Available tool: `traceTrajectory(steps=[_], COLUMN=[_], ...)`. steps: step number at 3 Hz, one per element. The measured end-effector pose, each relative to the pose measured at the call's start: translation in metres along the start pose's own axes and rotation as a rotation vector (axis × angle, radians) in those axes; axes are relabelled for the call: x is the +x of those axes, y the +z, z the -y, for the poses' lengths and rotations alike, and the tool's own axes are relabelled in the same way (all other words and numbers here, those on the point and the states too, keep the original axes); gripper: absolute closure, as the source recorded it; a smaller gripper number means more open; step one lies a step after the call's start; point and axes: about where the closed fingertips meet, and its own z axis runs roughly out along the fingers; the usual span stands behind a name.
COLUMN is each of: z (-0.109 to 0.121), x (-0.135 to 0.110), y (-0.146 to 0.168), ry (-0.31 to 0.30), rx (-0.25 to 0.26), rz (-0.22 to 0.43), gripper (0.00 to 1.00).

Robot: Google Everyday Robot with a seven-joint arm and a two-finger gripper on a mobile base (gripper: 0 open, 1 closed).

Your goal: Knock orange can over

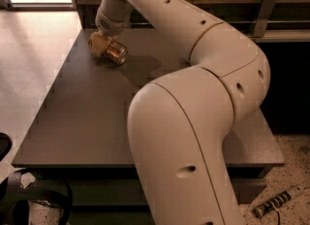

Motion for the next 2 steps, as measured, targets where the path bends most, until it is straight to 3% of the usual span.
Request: traceTrajectory(steps=[1,2], z=[-0.0031,-0.0039], x=[-0.0036,-0.004], y=[0.0165,0.0208], ry=[-0.016,-0.018], rx=[-0.036,-0.043], rz=[-0.015,-0.019], gripper=[1.0,0.86])
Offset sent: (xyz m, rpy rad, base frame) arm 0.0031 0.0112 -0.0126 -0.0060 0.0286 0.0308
